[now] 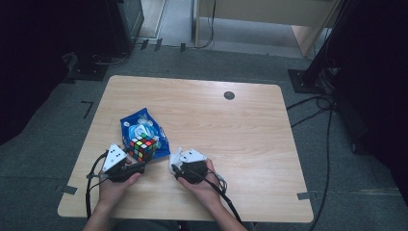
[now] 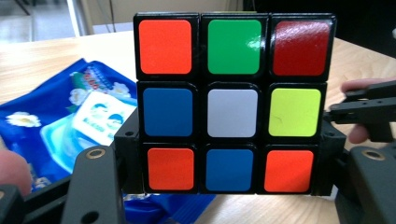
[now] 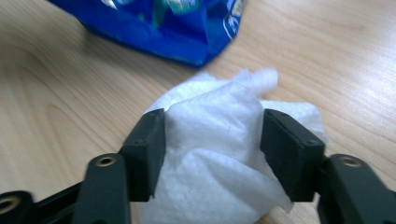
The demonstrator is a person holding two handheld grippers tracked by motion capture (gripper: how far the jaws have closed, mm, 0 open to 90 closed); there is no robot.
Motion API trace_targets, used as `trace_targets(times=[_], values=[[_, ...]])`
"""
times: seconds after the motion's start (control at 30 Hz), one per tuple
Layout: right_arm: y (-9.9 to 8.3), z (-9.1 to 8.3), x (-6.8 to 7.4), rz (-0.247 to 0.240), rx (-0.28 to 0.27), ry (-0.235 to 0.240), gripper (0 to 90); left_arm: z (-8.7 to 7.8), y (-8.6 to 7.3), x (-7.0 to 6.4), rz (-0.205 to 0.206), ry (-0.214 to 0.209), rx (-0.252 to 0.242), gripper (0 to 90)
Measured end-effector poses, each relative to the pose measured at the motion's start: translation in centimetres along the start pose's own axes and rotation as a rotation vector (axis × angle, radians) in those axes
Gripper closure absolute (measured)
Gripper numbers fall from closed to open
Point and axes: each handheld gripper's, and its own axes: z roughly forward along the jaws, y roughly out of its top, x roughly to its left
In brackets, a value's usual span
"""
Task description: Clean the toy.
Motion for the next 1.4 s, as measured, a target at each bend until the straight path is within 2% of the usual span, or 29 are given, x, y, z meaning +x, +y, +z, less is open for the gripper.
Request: trace_targets(times=[0.03,0.13,0.17,0.27,0.3,0.4,0.47,0.5,0.6,0.67,0.7,0.77,0.83,0.9,0.93,0.97,1.03,1.1,1.2,1.33,1.4], values=[[0.0,0.0,0.0,-0.007,0.001,-0.006,47.5,0.1,0.0,-0.1,0.003,-0.006,0.003,34.0],[0.0,-0.2,-0.2,0.003,0.007,-0.007,66.4,0.4,0.0,-0.6,-0.001,-0.042,0.008,34.0],[-0.2,-0.6,-0.6,0.019,0.018,0.004,78.3,0.6,0.0,-0.8,-0.001,-0.054,0.012,34.0],[-0.3,-1.1,-1.1,0.026,0.031,0.003,82.8,1.1,0.0,-1.5,0.014,-0.096,0.029,34.0],[-0.3,-1.5,-1.4,0.026,0.031,0.002,83.6,1.4,0.0,-1.8,0.029,-0.114,0.032,34.0],[-0.4,-3.0,-2.3,0.060,-0.027,-0.013,84.8,1.9,0.0,-2.6,0.054,-0.140,0.033,34.0],[-0.1,-4.4,-2.8,0.082,-0.088,-0.012,85.1,2.4,0.0,-3.4,0.084,-0.156,0.039,34.0],[0.1,-5.3,-3.1,0.085,-0.139,-0.004,85.3,2.5,0.0,-3.6,0.095,-0.161,0.041,34.0],[0.8,-7.2,-3.3,0.088,-0.227,0.003,85.6,3.3,-0.1,-4.8,0.132,-0.192,0.061,34.0],[1.2,-8.2,-3.4,0.108,-0.285,0.020,85.7,3.8,-0.2,-5.8,0.164,-0.230,0.078,34.0],[1.4,-8.8,-3.4,0.120,-0.310,0.049,85.9,4.0,-0.3,-6.3,0.190,-0.235,0.083,34.0],[1.5,-8.9,-3.2,0.125,-0.313,0.064,85.9,4.4,-0.4,-7.3,0.227,-0.244,0.090,34.0],[1.4,-8.7,-3.0,0.124,-0.292,0.074,86.2,4.6,-0.5,-7.9,0.234,-0.264,0.086,34.0],[1.3,-8.6,-2.9,0.146,-0.284,0.086,86.4,4.7,-0.5,-8.3,0.253,-0.262,0.088,34.0],[1.3,-8.6,-3.0,0.152,-0.283,0.090,86.4,4.7,-0.5,-8.3,0.254,-0.268,0.086,34.0],[1.4,-8.7,-3.2,0.180,-0.281,0.123,86.4,4.7,-0.5,-8.4,0.252,-0.277,0.084,34.0],[1.4,-8.9,-3.2,0.187,-0.284,0.135,86.5,4.8,-0.5,-8.5,0.251,-0.287,0.084,34.1],[1.7,-9.2,-2.8,0.183,-0.294,0.167,86.5,4.8,-0.4,-8.6,0.254,-0.284,0.086,34.0],[2.3,-9.8,-1.6,0.133,-0.309,0.216,86.4,4.9,-0.4,-8.8,0.255,-0.274,0.086,34.0],[2.6,-10.3,-1.3,0.121,-0.310,0.224,86.3,4.5,-0.2,-8.3,0.249,-0.263,0.066,34.1],[2.4,-10.3,-1.8,0.124,-0.301,0.203,86.2,4.4,-0.1,-8.0,0.237,-0.260,0.053,34.1]])
